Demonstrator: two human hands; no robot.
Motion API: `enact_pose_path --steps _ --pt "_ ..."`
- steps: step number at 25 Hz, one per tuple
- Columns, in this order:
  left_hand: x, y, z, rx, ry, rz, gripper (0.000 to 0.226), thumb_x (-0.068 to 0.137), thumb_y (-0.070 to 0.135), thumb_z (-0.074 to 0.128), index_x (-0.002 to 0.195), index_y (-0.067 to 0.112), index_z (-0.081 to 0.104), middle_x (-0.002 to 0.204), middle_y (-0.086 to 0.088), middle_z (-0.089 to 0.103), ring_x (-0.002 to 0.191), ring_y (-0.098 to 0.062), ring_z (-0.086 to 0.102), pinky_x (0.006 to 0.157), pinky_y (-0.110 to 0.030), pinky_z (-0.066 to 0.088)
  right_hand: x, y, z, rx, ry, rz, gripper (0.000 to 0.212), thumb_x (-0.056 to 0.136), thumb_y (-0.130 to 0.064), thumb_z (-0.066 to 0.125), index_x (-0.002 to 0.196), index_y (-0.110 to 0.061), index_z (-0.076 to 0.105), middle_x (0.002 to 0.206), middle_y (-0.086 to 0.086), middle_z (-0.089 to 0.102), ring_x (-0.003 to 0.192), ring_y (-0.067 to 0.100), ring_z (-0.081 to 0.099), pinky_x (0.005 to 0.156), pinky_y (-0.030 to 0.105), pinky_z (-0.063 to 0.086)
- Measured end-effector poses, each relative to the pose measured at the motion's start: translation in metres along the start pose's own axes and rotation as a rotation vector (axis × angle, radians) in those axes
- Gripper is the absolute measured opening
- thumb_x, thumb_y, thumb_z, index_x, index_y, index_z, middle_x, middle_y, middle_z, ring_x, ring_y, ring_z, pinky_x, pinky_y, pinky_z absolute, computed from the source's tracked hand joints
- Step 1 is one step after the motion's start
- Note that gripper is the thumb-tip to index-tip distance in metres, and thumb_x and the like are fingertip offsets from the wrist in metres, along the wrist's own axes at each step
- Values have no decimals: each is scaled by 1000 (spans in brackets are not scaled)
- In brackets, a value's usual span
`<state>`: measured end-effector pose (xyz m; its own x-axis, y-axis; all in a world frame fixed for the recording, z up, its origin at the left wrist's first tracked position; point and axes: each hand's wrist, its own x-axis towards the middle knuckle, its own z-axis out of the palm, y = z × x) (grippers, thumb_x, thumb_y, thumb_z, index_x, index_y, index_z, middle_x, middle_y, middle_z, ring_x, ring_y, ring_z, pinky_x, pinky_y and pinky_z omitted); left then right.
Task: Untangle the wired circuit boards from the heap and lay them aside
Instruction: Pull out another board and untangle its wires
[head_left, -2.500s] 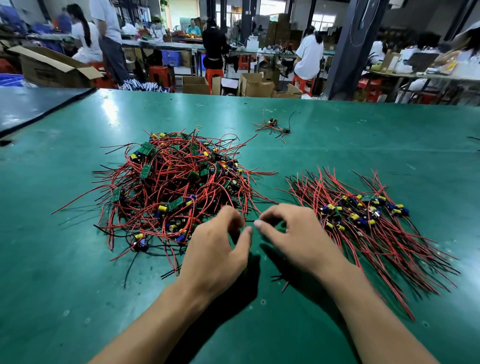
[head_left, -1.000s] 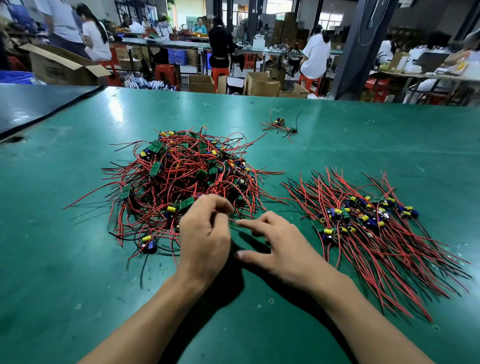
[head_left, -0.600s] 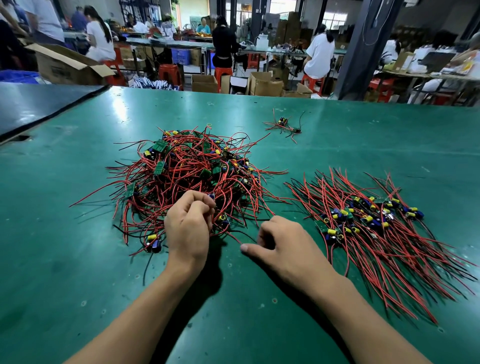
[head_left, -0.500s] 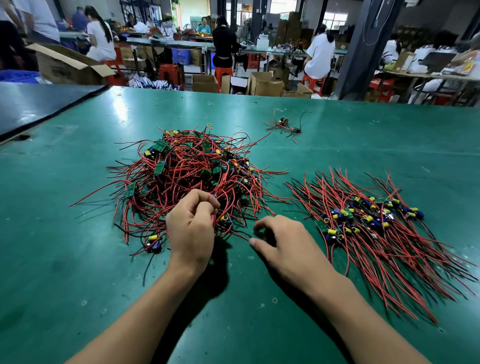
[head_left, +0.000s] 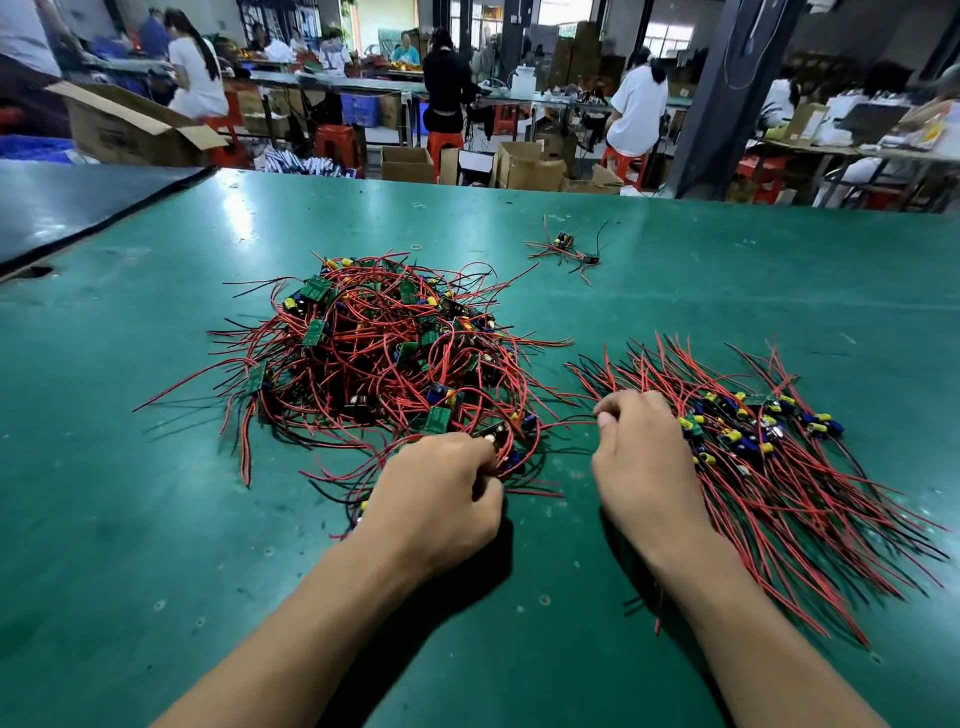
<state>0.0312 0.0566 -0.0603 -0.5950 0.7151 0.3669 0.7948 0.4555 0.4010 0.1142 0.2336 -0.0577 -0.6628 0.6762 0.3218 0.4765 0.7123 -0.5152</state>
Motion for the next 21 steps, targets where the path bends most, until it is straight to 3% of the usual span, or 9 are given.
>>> enact_pose_path --steps 2,4,7,9,11,13,15,19,21 --pt "1 -8 -2 -59 26 27 19 78 26 49 77 13 64 77 -1 63 76 -27 58 68 -35 46 2 2 -5 52 69 -1 13 102 -11 50 105 -14 63 107 4 51 92 24 52 84 37 42" --pt "4 -17 -5 -90 60 18 11 80 16 58 82 11 68 81 -2 65 79 -27 60 72 -36 48 2 1 -8 151 117 -21 12 100 -11 53 99 -18 62 103 1 53 87 18 51 84 33 41" --pt "7 -25 -7 -120 184 -50 12 81 7 62 90 7 69 87 -5 67 85 -28 61 78 -37 49 2 -3 -9 347 10 -16 15 93 -13 64 84 -25 66 82 -7 65 71 1 56 68 13 41" --pt "5 -21 -7 -127 269 -11 15 81 14 61 93 9 68 86 -2 66 81 -24 61 75 -37 50 -2 -5 -4 316 -70 -41 14 89 -22 70 77 -26 66 69 -9 64 64 3 56 64 16 44" --pt "2 -11 -4 -118 265 76 19 83 29 63 96 16 66 84 4 63 76 -19 60 69 -34 51 -6 -5 2 187 -54 -123 7 87 -30 75 85 -28 69 81 -6 63 82 14 57 78 30 46" --pt "1 -3 1 -20 133 63 31 86 48 61 105 24 62 90 8 64 81 -17 61 70 -33 51 -8 -6 7 33 -92 -218 24 87 -35 74 109 -26 71 106 -3 63 106 20 52 94 36 41" --pt "3 -4 6 56 41 -8 32 88 52 59 110 28 60 99 8 65 91 -19 62 74 -36 51 -11 -8 11 -46 -205 -244 36 90 -43 68 123 -28 67 118 -4 65 116 21 51 99 37 37" --pt "5 -10 7 -97 186 -60 15 90 35 66 91 20 68 85 5 66 79 -20 61 70 -38 49 -13 -8 14 116 -218 -201 22 95 -34 65 110 -22 75 103 0 72 98 21 65 90 37 50" --pt "6 -12 7 -163 300 -122 15 89 30 68 84 16 68 79 4 65 73 -19 60 69 -38 49 -11 -7 12 245 -124 -160 15 95 -27 67 100 -19 78 93 -5 72 88 10 65 85 26 49"
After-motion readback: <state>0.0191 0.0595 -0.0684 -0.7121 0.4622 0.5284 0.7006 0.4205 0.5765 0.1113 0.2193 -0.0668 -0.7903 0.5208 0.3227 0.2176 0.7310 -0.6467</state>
